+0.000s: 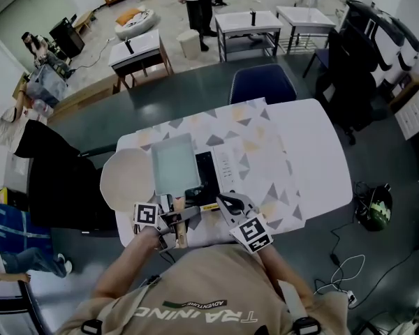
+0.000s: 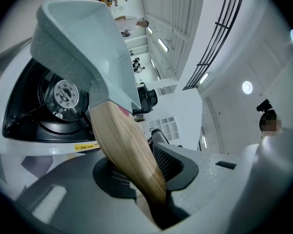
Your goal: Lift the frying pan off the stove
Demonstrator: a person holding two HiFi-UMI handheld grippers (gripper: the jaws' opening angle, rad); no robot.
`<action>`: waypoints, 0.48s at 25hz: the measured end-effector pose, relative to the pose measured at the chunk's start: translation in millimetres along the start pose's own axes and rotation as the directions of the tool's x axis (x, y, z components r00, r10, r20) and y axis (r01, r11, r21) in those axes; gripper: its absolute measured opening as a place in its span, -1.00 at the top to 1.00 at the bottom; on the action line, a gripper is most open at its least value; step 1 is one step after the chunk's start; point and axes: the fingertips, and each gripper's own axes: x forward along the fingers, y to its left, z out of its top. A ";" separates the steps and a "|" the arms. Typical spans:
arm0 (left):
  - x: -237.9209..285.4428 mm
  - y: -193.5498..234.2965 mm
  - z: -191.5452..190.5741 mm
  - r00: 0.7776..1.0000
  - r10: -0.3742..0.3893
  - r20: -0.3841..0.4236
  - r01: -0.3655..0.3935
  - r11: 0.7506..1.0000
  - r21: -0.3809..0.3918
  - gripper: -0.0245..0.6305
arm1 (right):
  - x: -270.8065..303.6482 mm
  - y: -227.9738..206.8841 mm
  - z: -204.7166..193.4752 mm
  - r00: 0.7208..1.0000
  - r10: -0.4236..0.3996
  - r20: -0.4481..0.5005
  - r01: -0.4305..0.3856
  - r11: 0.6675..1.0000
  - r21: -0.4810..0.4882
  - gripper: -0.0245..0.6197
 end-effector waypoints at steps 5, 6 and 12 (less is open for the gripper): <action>-1.8 -0.4 -3.1 1.000 -0.004 -0.002 0.004 1.000 -0.010 0.63 | -3.1 -1.4 -1.8 1.000 -0.008 -0.003 0.008 1.000 0.004 0.92; -2.3 0.0 -3.9 1.000 -0.004 -0.004 0.004 1.000 -0.011 0.63 | -3.4 -1.5 -1.8 1.000 -0.008 -0.003 0.008 1.000 0.004 0.92; -2.7 3.4 -8.4 1.000 0.003 -0.009 -0.003 1.000 0.003 0.62 | -3.6 -0.7 -3.0 1.000 -0.003 -0.002 0.003 1.000 -0.001 0.92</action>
